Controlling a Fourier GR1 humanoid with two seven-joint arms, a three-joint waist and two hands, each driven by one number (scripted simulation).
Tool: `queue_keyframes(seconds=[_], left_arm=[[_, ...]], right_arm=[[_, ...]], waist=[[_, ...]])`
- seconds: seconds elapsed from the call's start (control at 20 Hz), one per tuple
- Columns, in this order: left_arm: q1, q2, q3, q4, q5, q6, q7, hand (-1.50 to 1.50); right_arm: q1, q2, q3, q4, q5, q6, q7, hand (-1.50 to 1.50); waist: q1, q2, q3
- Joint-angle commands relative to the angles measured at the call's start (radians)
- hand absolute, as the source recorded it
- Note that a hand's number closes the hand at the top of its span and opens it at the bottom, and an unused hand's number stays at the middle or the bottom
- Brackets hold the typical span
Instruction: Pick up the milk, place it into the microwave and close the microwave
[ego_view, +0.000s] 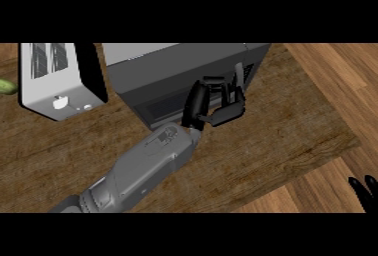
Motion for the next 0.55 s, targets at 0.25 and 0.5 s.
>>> queue_keyframes(seconds=[0.25, 0.5], left_arm=[[-0.074, 0.000, 0.028, 0.089, 0.041, -0.022, -0.009, 1.50], [-0.072, 0.000, 0.016, 0.099, 0.056, -0.016, -0.028, 1.50]], right_arm=[[0.026, -0.037, -0.020, -0.026, -0.048, 0.035, 0.012, -1.50], [0.048, -0.047, -0.019, -0.047, -0.072, 0.052, 0.018, -1.50]], waist=[[-0.019, 0.018, 0.000], [-0.030, 0.014, 0.001]])
